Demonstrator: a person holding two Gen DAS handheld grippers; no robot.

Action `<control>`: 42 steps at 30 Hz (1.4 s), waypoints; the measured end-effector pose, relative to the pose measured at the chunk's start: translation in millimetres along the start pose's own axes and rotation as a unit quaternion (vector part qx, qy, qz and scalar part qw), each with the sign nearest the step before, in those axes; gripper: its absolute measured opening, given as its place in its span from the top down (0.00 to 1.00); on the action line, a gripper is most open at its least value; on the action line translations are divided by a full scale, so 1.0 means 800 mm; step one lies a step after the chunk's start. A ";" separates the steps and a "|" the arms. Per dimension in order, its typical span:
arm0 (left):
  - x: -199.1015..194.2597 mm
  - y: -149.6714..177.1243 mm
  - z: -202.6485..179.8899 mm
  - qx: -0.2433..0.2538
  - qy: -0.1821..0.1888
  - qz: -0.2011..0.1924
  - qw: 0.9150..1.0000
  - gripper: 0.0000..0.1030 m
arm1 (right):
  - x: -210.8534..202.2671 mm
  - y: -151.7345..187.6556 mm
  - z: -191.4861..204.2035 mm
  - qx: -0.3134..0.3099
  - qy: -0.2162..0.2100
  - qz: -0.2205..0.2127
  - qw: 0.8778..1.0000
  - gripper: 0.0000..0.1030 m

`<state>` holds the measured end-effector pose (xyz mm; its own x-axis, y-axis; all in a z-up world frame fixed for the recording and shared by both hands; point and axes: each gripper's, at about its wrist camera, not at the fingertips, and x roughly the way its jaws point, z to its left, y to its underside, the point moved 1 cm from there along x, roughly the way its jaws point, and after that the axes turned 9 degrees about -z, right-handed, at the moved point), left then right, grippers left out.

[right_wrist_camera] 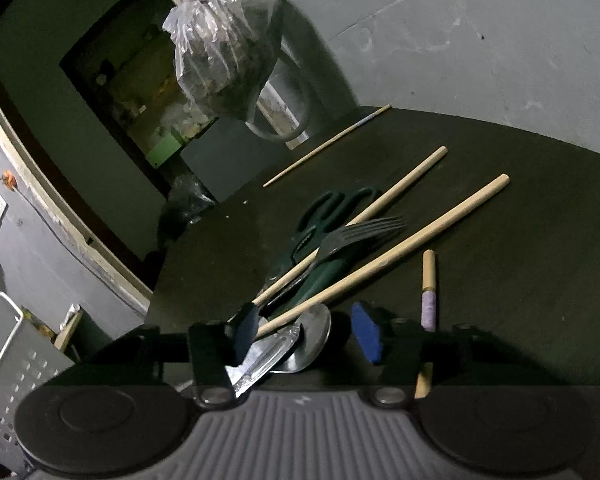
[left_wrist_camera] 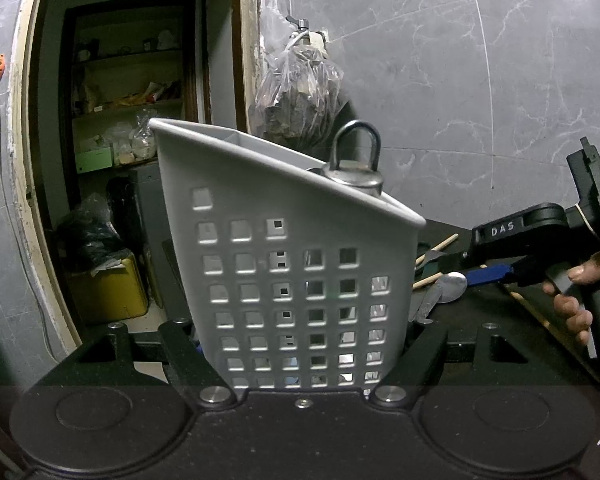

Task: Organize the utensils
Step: 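Move the right gripper back down to the utensils on the table, then grasp the metal spoon with the right gripper and lift it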

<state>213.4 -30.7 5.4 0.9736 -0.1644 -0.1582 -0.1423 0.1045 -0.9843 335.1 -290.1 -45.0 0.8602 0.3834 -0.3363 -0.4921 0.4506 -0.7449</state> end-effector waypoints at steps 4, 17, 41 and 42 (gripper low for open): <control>-0.001 0.000 0.000 0.000 0.000 0.000 1.000 0.25 | 0.002 0.003 0.006 -0.028 0.010 0.005 1.000 0.65; 0.002 0.001 0.000 0.000 0.000 0.001 1.000 0.25 | -0.019 0.010 0.004 -0.056 0.029 0.014 0.998 0.93; 0.009 0.008 -0.004 0.001 -0.001 0.003 1.000 0.25 | -0.039 0.011 -0.010 -0.053 0.022 0.009 0.998 0.85; 0.009 0.008 -0.003 0.000 -0.001 0.003 1.000 0.25 | -0.039 0.011 -0.010 -0.055 0.024 0.008 0.998 0.89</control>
<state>219.0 -34.0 -2.0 0.9730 -0.1618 -0.1644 -0.1484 0.1064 -0.9832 304.8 -304.1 -45.6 0.8585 0.3505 -0.3742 -0.4912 0.3525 -0.7966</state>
